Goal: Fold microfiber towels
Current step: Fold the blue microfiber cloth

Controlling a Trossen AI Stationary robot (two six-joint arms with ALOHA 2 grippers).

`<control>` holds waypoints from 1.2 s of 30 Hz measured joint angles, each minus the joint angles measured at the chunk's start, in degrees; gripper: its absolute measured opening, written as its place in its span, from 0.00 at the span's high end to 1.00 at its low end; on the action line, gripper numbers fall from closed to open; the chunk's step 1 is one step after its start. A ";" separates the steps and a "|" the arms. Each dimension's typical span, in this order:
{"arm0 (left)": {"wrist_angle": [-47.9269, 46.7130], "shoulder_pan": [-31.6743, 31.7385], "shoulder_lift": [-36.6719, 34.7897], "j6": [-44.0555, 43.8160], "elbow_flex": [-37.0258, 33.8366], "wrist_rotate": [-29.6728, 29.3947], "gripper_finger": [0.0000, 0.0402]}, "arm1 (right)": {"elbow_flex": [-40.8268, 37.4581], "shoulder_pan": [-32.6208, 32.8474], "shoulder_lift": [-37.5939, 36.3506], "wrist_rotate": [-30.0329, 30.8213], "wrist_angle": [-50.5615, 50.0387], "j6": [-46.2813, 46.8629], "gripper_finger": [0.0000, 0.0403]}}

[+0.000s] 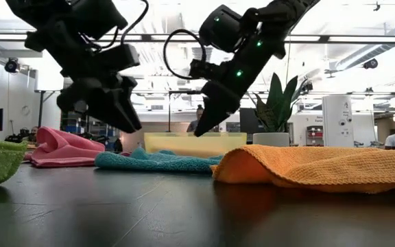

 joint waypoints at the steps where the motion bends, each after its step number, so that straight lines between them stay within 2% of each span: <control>1: 1.29 -0.22 0.12 -0.10 -0.10 1.41 0.66 | -0.04 0.30 -0.70 0.01 -1.56 1.04 0.69; 4: 4.48 -1.48 1.67 -0.39 -0.17 4.27 0.66 | -1.19 2.10 -3.15 -0.02 -4.62 3.48 0.71; 8: 4.79 -2.63 4.39 -1.48 -0.84 4.49 0.66 | -5.31 5.39 -7.11 -0.07 -6.72 6.73 0.74; 13: 4.95 -2.68 8.00 -1.46 -2.09 4.37 0.73 | -11.93 7.59 -12.13 -0.01 -5.36 15.06 0.75; 17: 5.40 -2.72 10.67 -1.64 -1.78 4.21 0.82 | -16.52 7.62 -14.52 0.04 -5.17 20.49 0.71; 23: 6.14 -2.73 12.33 -4.04 -1.70 4.02 0.94 | -23.32 7.22 -17.01 0.55 -1.68 22.18 0.61; 28: 5.93 -2.71 12.37 -4.41 -1.66 3.91 0.98 | -27.17 7.18 -17.70 9.45 -0.83 22.93 0.58; 31: 6.03 -2.71 12.39 -4.44 -1.77 3.91 0.98 | -29.07 6.81 -17.12 11.36 1.18 22.92 0.61; 36: 5.92 -2.71 12.43 -4.48 -1.68 3.96 0.99 | -31.15 6.87 -15.72 13.99 3.10 22.92 0.74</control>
